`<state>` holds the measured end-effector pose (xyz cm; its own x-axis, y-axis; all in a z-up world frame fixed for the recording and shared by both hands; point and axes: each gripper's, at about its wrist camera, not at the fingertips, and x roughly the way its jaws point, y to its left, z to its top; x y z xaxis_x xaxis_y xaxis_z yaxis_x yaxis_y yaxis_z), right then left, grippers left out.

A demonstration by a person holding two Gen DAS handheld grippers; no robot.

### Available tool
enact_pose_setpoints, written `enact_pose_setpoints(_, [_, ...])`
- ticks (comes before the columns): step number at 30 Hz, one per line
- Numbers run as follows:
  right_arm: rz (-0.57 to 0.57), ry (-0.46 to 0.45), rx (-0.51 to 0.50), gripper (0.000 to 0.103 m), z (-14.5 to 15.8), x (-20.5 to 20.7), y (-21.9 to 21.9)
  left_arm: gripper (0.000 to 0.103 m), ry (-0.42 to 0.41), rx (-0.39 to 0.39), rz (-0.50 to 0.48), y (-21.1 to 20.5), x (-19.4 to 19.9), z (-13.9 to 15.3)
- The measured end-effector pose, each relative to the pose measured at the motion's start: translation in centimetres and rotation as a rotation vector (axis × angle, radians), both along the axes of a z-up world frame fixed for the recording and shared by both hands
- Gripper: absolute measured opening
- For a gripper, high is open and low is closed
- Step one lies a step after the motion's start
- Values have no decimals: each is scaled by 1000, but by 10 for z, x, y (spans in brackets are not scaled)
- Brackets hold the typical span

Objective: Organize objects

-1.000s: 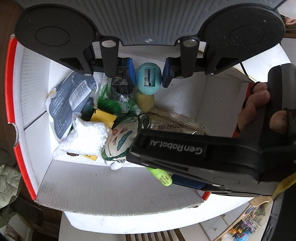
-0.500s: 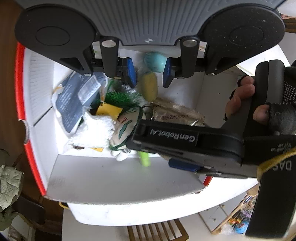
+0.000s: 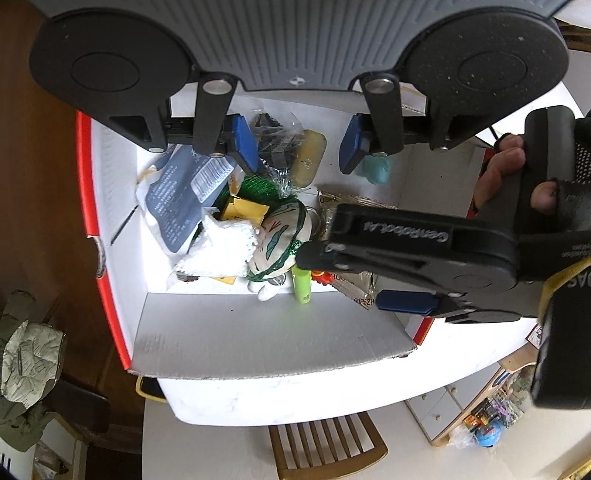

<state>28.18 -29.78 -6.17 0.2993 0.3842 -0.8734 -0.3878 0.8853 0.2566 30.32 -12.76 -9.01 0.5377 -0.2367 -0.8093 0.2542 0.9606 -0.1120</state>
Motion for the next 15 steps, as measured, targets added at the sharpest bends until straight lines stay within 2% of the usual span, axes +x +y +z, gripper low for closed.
enact_pose_setpoints(7, [-23, -50, 6, 52, 10, -7, 0, 100, -37, -15, -8, 5, -26, 20])
enact_pose_setpoints(11, [-36, -97, 12, 63, 20, -16, -2, 102, -63, -21, -8, 10, -43, 30])
enact_pose_setpoints(15, [-42, -142, 18, 66, 29, -27, -2, 103, -74, -44, 4, 17, -55, 39])
